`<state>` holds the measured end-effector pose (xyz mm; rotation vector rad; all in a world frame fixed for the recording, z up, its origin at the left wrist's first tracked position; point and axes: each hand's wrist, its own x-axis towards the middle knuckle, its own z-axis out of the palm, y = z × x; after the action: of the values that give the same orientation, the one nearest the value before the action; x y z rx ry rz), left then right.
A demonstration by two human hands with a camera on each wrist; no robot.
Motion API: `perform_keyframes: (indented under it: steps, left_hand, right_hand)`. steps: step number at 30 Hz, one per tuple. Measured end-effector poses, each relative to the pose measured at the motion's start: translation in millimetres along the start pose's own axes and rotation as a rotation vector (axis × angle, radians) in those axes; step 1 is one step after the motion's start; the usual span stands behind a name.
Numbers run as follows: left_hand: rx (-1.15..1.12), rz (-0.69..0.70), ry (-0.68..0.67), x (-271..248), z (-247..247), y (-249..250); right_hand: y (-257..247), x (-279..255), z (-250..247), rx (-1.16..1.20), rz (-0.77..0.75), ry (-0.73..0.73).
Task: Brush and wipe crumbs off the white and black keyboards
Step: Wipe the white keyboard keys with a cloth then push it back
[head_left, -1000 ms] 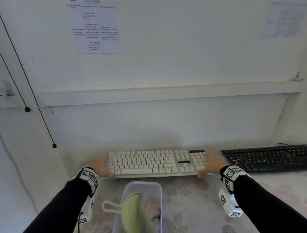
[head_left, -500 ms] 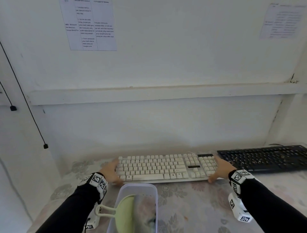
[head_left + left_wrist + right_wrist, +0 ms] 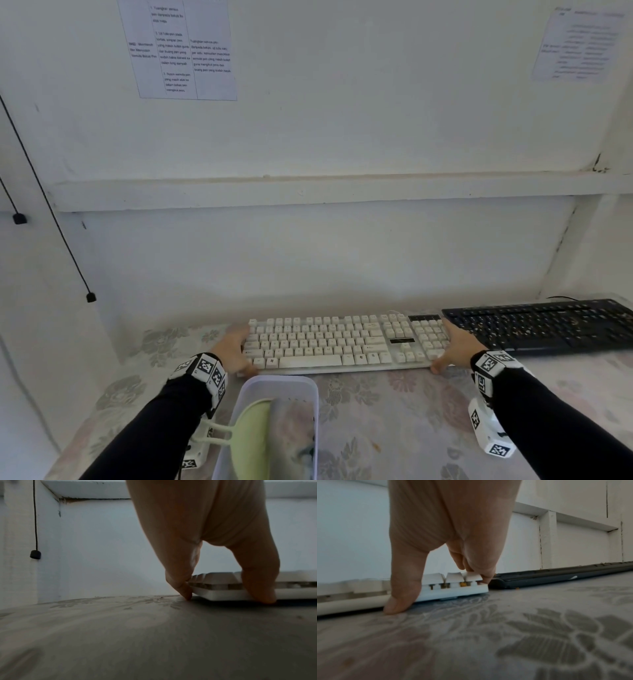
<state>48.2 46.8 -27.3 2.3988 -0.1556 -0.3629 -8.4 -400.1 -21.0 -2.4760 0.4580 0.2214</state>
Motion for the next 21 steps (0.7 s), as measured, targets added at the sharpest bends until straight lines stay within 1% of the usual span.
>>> perform_keyframes:
  steps: [5,10,16,18,21]
  left_hand:
    - [-0.008,-0.022,-0.027,3.7,1.4,-1.2]
    - [0.008,-0.033,-0.016,8.7,5.1,-1.8]
    - [0.001,-0.063,-0.037,6.4,1.9,-3.3]
    - [-0.026,-0.066,-0.042,11.7,-0.2,-12.7]
    - [-0.028,-0.057,-0.052,35.5,3.0,-41.1]
  right_hand:
    - [0.2,3.0,1.5,0.012,0.004,-0.015]
    - [-0.5,1.7,4.4,-0.008,0.008,-0.007]
    - [-2.9,-0.3,4.4,-0.029,0.012,-0.031]
    - [-2.2,0.5,5.0,-0.039,0.01,-0.026]
    - [0.4,0.8,6.6,-0.062,-0.006,-0.018]
